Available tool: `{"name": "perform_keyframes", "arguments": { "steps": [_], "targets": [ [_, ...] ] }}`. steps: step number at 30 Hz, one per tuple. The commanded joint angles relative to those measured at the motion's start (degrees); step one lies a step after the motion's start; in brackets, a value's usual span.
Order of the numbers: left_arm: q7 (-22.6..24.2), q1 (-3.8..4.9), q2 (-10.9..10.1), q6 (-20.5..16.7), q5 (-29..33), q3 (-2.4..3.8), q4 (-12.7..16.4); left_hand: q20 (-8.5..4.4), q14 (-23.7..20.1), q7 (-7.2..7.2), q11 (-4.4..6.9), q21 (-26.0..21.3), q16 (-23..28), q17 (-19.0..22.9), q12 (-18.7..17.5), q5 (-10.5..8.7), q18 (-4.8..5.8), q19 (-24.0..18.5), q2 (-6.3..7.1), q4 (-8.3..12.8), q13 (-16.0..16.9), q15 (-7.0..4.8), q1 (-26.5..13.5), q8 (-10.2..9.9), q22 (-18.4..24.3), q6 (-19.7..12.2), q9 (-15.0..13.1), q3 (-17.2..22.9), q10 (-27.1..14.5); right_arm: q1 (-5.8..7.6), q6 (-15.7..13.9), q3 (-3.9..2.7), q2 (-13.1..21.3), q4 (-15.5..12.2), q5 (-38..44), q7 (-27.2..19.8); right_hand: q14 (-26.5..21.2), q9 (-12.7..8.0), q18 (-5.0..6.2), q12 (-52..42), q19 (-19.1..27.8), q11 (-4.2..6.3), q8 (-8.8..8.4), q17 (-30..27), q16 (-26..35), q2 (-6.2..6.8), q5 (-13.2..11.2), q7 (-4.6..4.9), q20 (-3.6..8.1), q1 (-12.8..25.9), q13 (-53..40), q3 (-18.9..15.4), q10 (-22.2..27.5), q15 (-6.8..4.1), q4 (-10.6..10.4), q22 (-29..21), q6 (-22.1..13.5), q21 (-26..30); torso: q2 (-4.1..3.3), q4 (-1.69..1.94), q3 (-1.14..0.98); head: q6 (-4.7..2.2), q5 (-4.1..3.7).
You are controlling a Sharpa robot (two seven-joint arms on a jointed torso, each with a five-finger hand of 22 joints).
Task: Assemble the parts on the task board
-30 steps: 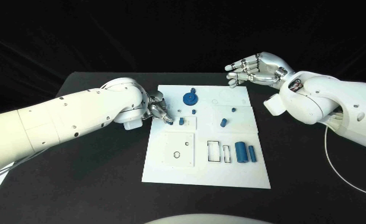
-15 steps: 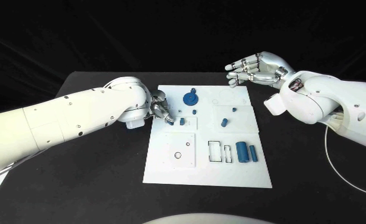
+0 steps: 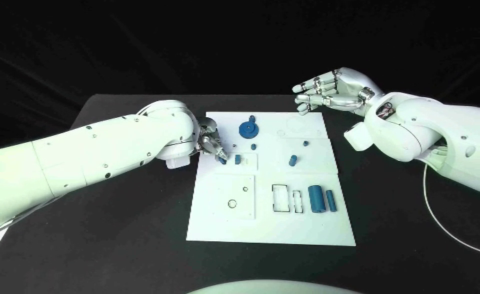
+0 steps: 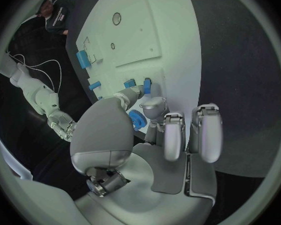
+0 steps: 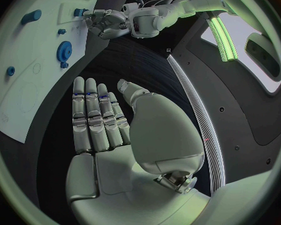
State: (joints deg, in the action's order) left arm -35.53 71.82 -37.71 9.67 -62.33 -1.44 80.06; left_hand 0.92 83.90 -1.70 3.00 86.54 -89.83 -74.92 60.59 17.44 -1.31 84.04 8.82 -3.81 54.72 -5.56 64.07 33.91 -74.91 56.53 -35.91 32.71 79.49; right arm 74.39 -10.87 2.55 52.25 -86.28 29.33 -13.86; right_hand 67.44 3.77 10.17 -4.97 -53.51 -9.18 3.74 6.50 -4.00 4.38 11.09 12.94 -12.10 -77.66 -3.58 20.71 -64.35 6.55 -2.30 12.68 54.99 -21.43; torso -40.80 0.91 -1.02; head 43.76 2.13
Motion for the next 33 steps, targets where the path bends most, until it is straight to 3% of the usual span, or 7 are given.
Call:
{"name": "perform_keyframes", "arguments": {
  "steps": [1,17,33],
  "targets": [
    [-0.53,-0.47,0.47,1.48,-0.11,-0.33,0.07,-0.59,6.10,1.24,0.30,0.45,-0.17,-15.08,0.35,-0.08,0.50,4.73,0.34,-0.45,0.19,-0.51,-1.41,0.16,-13.02,1.49,-0.08,-1.11,0.29,-0.03,1.18,-0.01,-0.07,-0.01,0.05,-0.48,0.04,-0.02,0.20,0.00,-0.32,0.20,-0.04,-0.05,0.18,-0.22,0.25,-0.09,0.02,0.12,0.05,0.04,0.05,-0.32,0.29,-0.05,0.02,0.31,0.00,0.01,0.03,0.10,-0.03],
    [-0.75,-0.45,0.60,0.47,-0.81,-0.32,-0.19,-0.80,6.10,1.42,0.47,0.91,-0.17,-15.08,1.11,-0.15,0.63,4.94,0.63,-3.47,1.01,-0.71,-5.17,0.22,-13.40,2.33,-0.22,-5.91,0.48,-0.03,1.16,-0.01,-0.15,0.05,0.05,-0.44,0.01,-0.03,0.20,0.01,-0.33,0.18,-0.06,-0.08,0.19,-0.21,0.30,-0.08,0.02,0.16,0.06,0.04,0.10,-0.31,0.30,-0.09,-0.02,0.37,0.02,0.01,0.03,0.20,-0.06],
    [-0.87,-0.45,0.65,-0.22,-1.15,-0.28,-0.22,-0.86,6.10,1.49,0.52,1.36,-0.17,-15.08,1.59,-0.15,0.75,5.13,0.39,-4.78,1.51,-0.76,-6.15,0.27,-13.73,2.70,-0.30,-8.25,0.68,-0.03,1.14,-0.01,-0.12,0.04,0.05,-0.43,0.00,-0.03,0.20,0.01,-0.34,0.18,-0.06,-0.09,0.20,-0.20,0.31,-0.08,0.01,0.17,0.06,0.04,0.11,-0.30,0.31,-0.11,-0.03,0.39,0.00,-0.01,0.00,0.19,-0.18]
  ]
}}
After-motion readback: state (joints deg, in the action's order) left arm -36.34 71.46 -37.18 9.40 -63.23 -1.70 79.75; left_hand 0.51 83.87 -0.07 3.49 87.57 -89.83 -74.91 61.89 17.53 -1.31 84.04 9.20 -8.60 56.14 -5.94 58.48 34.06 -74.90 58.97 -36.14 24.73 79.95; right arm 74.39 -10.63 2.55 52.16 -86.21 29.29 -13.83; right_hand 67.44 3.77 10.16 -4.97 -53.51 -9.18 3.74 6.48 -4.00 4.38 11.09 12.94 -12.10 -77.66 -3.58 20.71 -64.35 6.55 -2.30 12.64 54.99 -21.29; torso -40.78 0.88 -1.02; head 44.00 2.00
